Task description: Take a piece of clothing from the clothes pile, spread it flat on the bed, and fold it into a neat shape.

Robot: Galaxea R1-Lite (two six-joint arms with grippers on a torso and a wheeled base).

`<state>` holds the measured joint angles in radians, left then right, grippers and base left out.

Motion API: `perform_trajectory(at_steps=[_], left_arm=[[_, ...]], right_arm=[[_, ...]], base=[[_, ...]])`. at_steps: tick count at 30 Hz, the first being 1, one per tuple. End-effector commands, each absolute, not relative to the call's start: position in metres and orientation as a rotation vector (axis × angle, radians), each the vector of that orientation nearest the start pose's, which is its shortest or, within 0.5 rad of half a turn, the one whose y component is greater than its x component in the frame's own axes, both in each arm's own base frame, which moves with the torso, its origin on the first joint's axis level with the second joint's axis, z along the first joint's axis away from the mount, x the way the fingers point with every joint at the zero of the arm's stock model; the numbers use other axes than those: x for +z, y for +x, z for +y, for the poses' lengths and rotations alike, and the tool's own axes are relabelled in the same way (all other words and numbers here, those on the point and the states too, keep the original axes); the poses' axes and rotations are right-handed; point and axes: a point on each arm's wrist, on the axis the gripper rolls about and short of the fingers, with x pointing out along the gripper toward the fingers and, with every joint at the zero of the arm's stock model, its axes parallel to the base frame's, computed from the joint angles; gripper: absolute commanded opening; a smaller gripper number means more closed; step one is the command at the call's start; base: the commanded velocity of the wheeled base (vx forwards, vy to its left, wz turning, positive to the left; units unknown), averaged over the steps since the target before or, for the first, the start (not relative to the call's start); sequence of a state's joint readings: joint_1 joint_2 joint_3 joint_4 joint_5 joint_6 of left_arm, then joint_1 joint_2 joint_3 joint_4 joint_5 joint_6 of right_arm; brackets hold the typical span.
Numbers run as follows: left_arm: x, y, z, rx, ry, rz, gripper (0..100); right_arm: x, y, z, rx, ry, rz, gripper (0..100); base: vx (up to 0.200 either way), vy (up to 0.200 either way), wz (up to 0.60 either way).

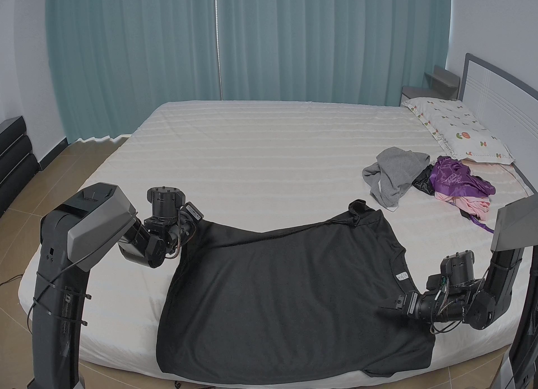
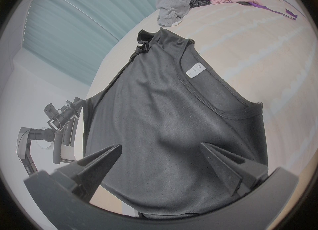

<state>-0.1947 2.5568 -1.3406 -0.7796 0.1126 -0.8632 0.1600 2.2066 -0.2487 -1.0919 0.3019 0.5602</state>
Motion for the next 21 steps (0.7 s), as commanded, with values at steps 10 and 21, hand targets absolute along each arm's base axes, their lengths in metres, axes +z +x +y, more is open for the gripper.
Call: perform_trajectory(at_steps=[10,21], left_arm=[[0.004,0.476,-0.084,0.114,-0.769,0.29,0],[0.017,0.483,-0.079,0.118,-0.727,0.255,0]], right_arm=[[-0.018,0.261,0.055,0.207,0.616,0.86,100],[0.0,0.349,0.065,0.142,0.575,0.656,100]], base=[[0.0,0.0,0.0],[0.0,0.0,0.0]])
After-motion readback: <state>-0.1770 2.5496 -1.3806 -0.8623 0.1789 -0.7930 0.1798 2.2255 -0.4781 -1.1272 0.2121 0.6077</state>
